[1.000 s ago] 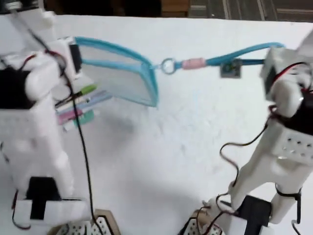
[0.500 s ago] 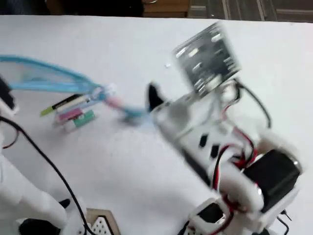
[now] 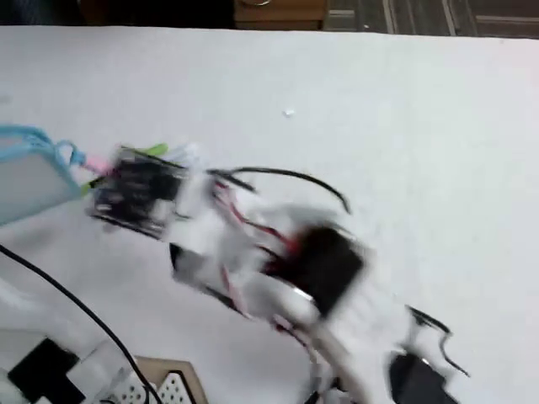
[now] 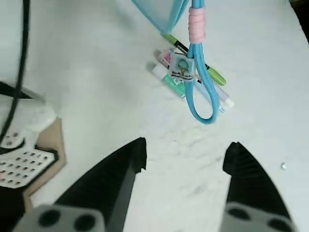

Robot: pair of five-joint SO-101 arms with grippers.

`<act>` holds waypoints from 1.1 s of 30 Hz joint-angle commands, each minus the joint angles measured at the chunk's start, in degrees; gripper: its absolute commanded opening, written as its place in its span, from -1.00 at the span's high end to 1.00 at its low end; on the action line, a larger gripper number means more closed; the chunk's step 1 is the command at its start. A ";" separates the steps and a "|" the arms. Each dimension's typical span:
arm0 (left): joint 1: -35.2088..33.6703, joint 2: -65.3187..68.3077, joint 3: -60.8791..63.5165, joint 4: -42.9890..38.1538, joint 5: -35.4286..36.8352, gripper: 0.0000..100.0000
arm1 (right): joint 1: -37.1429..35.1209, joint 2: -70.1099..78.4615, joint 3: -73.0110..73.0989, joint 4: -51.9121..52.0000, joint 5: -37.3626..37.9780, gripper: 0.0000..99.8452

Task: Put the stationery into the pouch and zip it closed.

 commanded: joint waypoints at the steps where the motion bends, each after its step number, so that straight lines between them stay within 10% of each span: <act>1: -0.48 3.47 -0.26 0.09 0.62 0.96 | 2.86 12.26 -3.60 -2.15 7.12 0.55; 13: -3.30 17.54 -0.18 0.09 -1.93 0.96 | 4.97 53.49 -35.25 1.36 25.58 0.55; 33: -7.69 22.29 -0.44 0.00 -0.18 0.96 | 6.20 84.35 -61.27 -8.48 25.58 0.48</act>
